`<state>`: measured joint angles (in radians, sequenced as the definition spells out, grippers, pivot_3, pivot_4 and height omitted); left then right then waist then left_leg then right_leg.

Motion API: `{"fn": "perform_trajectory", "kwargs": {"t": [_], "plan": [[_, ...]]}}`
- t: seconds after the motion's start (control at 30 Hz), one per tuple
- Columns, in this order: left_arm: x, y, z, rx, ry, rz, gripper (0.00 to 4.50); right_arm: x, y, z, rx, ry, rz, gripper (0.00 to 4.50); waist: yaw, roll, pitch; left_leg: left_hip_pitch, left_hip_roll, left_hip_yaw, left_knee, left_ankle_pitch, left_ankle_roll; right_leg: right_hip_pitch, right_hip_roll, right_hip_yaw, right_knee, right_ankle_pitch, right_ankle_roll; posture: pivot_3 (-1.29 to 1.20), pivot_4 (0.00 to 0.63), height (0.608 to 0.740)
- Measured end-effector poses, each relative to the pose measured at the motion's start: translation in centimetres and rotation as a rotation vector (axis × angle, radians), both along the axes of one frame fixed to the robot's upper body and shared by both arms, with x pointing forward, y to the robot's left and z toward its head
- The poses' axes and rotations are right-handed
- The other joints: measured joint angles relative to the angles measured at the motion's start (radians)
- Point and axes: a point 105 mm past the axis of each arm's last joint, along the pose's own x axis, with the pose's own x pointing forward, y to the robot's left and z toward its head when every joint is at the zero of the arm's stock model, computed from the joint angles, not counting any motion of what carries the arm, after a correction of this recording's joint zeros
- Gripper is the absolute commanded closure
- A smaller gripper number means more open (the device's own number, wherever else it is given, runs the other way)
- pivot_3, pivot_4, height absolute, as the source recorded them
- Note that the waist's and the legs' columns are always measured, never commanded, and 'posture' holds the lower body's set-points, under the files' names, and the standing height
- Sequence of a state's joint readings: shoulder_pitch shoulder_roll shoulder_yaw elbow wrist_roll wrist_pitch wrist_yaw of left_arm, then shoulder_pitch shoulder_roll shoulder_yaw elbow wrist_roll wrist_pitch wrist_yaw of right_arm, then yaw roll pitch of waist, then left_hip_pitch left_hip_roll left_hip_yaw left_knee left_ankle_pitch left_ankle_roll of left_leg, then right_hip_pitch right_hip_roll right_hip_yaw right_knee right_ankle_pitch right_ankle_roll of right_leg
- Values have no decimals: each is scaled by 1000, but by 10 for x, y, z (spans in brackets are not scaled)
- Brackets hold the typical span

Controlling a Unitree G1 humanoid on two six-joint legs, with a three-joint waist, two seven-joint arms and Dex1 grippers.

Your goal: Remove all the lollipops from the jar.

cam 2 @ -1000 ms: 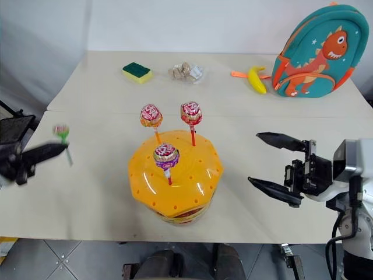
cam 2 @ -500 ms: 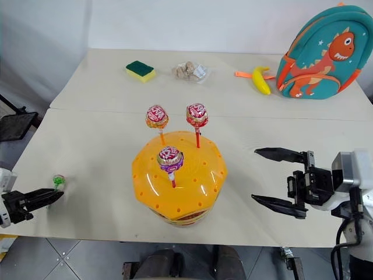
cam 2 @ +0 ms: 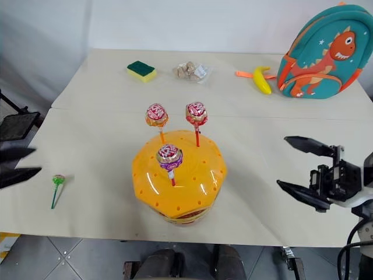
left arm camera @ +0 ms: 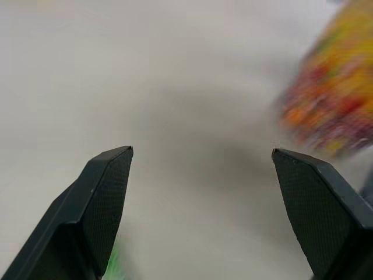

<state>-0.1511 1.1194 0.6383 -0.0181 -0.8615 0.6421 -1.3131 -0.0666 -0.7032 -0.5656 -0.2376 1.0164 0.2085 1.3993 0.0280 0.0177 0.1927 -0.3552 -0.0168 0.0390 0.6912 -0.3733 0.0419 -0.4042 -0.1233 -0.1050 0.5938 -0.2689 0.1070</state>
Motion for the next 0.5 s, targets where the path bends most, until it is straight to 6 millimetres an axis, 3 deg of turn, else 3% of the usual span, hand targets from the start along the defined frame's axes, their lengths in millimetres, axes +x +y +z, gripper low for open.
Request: {"fn": "perform_trajectory", "kwargs": {"t": [0.1, 0.23, 0.37, 0.5], "plan": [[7, -67, 28, -76, -127, -282, 27, -4, 2, 8, 57, -16, -2, 0, -2, 2, -1, 0, -4, 0, 0, 2, 3, 0, -2, 0, 6, 1, 2, 0, 150, 740], [18, -134, 37, -169, -140, -529, 27, -14, 6, 16, 103, -36, -5, 0, -8, 0, 0, 0, -5, 4, 6, 3, 4, 0, 8, -1, 10, 2, 3, 0, 150, 740], [20, -161, 44, -193, -145, -635, 27, -23, 13, 14, 79, -45, 3, 0, -15, -2, 1, 1, -2, 10, 6, 3, 4, 0, 10, 0, 9, 2, 4, 0, 150, 740], [24, -175, 33, -193, -91, -677, 27, -23, 19, 7, 63, -40, -7, 0, -8, -2, 1, 1, -2, 10, 8, 3, 4, 0, 11, 2, 9, 2, 4, 0, 150, 740]]}}
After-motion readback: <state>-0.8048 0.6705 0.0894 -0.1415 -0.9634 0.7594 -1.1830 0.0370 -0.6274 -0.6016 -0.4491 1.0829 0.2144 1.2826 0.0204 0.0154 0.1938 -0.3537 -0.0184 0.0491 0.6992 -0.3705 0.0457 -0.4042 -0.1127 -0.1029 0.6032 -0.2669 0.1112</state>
